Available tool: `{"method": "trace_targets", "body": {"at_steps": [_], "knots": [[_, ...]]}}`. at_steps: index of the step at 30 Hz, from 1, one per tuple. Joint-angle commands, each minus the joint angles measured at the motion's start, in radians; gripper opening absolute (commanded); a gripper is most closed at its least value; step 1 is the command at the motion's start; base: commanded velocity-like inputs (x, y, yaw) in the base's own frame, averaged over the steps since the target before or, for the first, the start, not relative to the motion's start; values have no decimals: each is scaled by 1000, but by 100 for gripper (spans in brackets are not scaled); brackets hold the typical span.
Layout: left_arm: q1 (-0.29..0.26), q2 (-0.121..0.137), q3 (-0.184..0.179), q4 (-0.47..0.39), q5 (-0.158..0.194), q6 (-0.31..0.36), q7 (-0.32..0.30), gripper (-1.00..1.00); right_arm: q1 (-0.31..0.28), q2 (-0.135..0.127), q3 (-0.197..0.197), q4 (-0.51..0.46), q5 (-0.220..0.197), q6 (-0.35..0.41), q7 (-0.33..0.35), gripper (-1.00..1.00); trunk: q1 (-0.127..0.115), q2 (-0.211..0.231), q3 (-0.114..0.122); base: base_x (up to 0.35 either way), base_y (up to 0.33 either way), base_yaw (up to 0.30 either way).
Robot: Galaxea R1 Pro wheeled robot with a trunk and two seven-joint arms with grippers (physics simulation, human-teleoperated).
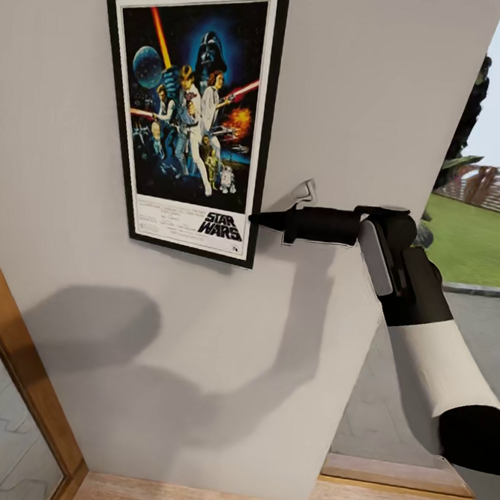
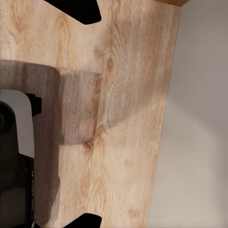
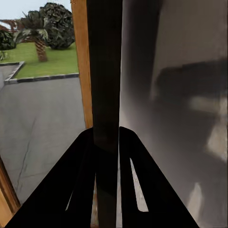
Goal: Pick up the poster from the kitchen countertop and hang it on one of the wall nails in the kitchen.
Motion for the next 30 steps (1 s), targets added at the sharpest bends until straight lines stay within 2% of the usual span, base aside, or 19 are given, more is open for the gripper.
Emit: {"method": "trace_targets", "body": {"at_steps": [1, 5, 24, 30], "knots": [[0, -6, 8, -1, 0, -6, -5, 100, -7, -1, -5, 1, -5, 5, -1, -100, 1, -2, -2, 0, 0, 0], [0, -18, 15, -1, 0, -6, -5, 100, -29, 0, -26, 2, -5, 9, -2, -100, 1, -2, -2, 0, 0, 0], [0, -18, 15, -1, 0, -6, -5, 100, -29, 0, -26, 2, -5, 9, -2, -100, 1, -2, -2, 0, 0, 0], [0, -25, 48, 1, 0, -38, -6, 100, -35, 1, -1, 5, -11, 23, -2, -100, 1, -2, -2, 0, 0, 0]]}}
